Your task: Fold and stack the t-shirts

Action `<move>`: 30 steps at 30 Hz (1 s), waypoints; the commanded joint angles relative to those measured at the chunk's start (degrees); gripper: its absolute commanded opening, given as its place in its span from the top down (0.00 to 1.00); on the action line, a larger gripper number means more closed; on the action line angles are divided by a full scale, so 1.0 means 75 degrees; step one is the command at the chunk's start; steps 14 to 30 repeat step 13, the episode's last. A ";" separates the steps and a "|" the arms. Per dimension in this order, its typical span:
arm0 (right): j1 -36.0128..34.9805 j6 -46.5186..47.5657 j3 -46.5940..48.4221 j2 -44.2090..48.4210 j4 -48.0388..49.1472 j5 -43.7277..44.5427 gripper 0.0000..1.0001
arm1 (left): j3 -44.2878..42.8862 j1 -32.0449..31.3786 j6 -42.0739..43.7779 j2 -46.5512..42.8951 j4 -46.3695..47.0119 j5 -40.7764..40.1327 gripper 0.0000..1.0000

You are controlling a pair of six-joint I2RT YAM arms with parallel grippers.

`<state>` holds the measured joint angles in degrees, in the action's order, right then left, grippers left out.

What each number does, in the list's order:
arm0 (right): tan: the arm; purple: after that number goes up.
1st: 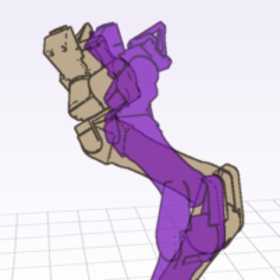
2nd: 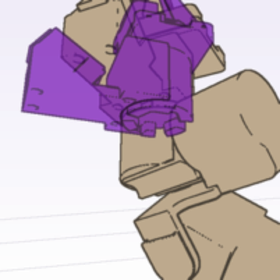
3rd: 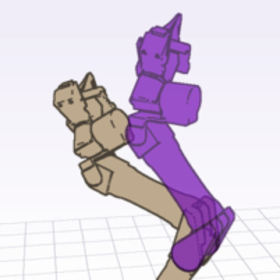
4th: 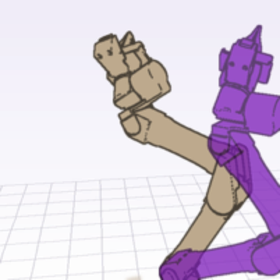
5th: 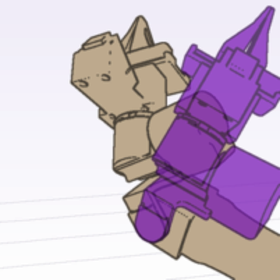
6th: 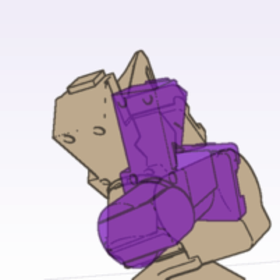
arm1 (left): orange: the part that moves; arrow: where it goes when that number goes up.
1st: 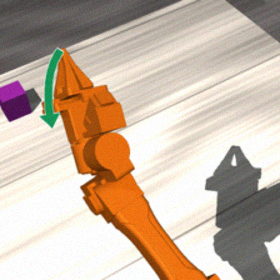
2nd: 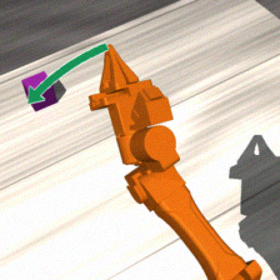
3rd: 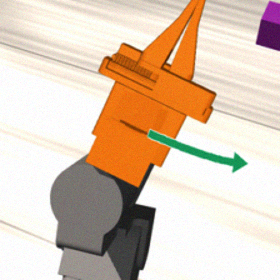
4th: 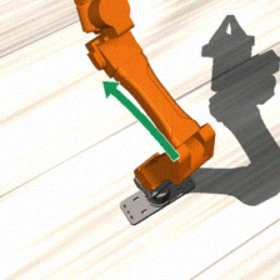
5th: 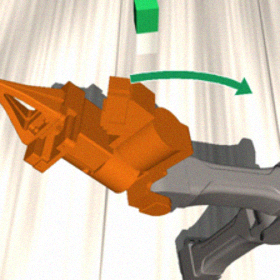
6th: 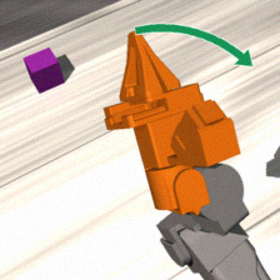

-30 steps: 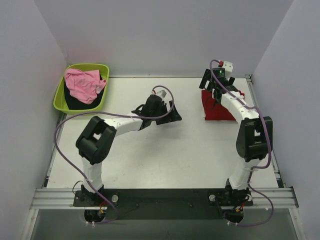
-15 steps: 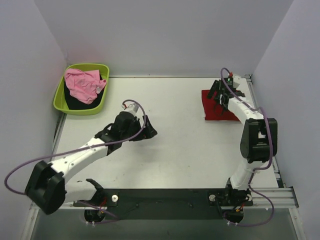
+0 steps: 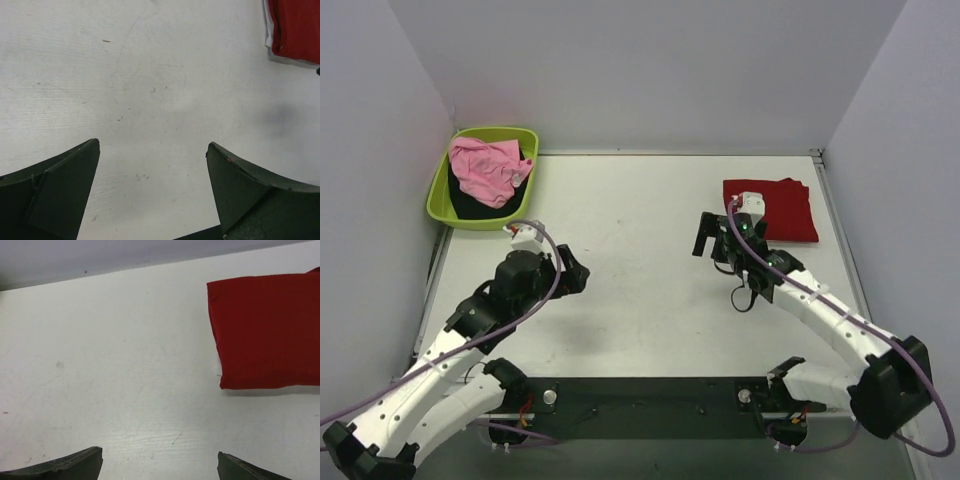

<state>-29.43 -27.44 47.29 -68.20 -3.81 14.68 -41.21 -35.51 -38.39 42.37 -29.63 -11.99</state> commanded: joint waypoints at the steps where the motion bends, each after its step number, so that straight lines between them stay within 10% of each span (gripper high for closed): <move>1: -0.0645 -0.0126 -0.0328 0.1182 -0.0849 0.1207 0.00 | -0.0119 0.0035 0.0220 -0.0749 -0.0772 -0.0769 0.03; 13: -0.2637 0.0225 -0.0153 0.3035 -0.1882 0.2600 0.00 | -0.0129 0.0023 0.0443 -0.1888 -0.0725 -0.0230 0.02; 30: -0.2637 0.0225 -0.0153 0.3035 -0.1882 0.2600 0.00 | -0.0129 0.0023 0.0443 -0.1888 -0.0725 -0.0230 0.02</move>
